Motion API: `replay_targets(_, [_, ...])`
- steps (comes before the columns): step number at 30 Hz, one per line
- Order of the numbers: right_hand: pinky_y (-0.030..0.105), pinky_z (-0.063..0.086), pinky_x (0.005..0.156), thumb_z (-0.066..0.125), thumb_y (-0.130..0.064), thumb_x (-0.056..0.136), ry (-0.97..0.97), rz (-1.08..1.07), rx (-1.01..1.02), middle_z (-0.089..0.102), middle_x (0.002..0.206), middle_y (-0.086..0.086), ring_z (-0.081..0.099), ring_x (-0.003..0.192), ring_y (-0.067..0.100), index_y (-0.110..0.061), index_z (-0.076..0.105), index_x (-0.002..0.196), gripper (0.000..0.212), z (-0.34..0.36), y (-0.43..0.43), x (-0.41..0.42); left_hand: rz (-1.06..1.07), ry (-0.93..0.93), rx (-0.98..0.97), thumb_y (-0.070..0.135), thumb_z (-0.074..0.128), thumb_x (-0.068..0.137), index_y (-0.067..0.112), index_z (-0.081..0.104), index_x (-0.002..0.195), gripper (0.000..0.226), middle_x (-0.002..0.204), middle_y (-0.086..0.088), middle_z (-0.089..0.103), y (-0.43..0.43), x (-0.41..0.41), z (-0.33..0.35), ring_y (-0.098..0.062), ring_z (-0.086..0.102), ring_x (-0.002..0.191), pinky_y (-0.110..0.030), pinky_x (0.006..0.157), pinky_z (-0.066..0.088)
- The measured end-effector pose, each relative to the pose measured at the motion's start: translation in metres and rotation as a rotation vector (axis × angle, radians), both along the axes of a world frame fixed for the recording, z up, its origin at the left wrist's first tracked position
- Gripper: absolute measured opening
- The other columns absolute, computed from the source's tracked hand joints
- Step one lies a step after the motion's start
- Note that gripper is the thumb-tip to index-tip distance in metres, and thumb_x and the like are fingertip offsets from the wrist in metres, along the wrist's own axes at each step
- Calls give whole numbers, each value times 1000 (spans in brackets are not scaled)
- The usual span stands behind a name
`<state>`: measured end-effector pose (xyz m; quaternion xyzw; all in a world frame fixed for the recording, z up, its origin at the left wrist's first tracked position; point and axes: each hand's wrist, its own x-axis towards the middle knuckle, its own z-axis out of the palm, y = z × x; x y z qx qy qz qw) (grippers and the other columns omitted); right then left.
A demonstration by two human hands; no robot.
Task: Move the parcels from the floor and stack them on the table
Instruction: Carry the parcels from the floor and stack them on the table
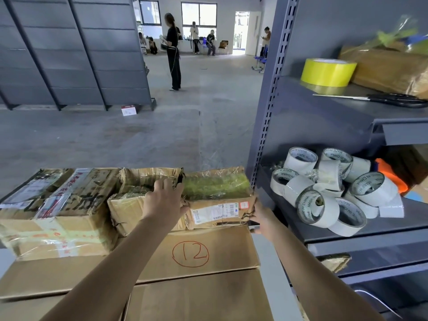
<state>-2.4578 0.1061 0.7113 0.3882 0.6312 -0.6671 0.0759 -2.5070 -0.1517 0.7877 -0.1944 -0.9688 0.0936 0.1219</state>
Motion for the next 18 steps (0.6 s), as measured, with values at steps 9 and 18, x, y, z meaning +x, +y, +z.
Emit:
replay_targets(9, [36,57,55,44,-34,99,81,13,-72,75,73,5,73,65,21,-15,69,87,33,-27,21,-34,19,47,-94,70,45,83,24,38,126,63,128,-8,41,0,-6,-12,-24,44,109,-28,63,45])
replay_targets(18, [36,53,67,42,-35,98,88,48,-29,75,72,-3,67,84,21,-23,70,83,34,-36,18,-31,38,70,-54,65,48,85,20,35,132,67,125,-5,43,4,-4,-17,-23,45,108,-30,68,47])
